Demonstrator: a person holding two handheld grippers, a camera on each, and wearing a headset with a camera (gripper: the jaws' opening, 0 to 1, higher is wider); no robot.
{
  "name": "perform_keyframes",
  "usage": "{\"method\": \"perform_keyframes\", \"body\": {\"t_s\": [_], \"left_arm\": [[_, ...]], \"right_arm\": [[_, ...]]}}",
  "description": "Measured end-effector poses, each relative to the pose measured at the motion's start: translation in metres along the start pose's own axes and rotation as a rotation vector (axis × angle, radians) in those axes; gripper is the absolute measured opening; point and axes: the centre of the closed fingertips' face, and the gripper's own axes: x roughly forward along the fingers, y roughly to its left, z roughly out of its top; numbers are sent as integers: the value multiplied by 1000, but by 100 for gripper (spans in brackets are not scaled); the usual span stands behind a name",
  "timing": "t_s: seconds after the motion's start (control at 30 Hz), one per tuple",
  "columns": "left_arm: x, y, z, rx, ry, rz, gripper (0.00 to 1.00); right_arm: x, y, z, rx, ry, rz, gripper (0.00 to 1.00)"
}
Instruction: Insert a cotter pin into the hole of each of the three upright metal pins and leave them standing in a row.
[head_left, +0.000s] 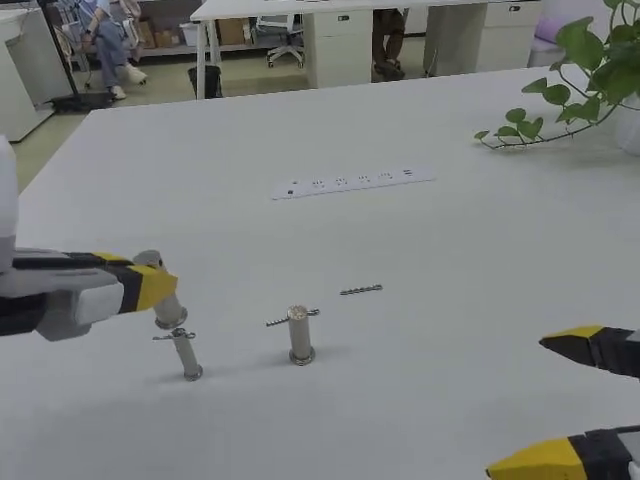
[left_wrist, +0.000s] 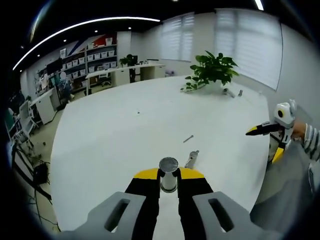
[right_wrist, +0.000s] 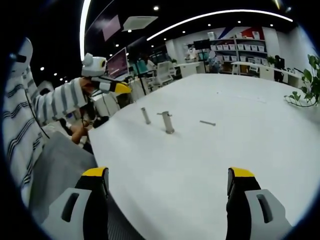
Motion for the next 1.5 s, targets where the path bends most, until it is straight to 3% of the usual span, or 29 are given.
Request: {"method": "perform_keyframes", "body": {"t_s": [0.47, 0.53, 0.7, 0.77, 1.1, 1.3, 1.5], "left_arm": [[19, -28, -56, 17, 88, -19, 10], [23, -31, -58, 45, 79, -18, 10], [33, -34, -62, 17, 84, -26, 10], [38, -35, -66, 52, 93, -20, 10], [51, -40, -82, 24, 113, -25, 10], [53, -43, -86, 17, 126, -24, 11], [54, -44, -84, 11, 111, -19, 11]], "right_arm": [[4, 6, -8, -16, 41, 9, 100], [4, 6, -10, -13, 54, 6, 100], [3, 5, -12, -27, 64, -1, 100], [3, 5, -12, -29, 65, -4, 100], [6, 8, -19, -17, 76, -7, 100], [6, 8, -20, -14, 79, -7, 100], [8, 9, -19, -17, 76, -2, 100]]}}
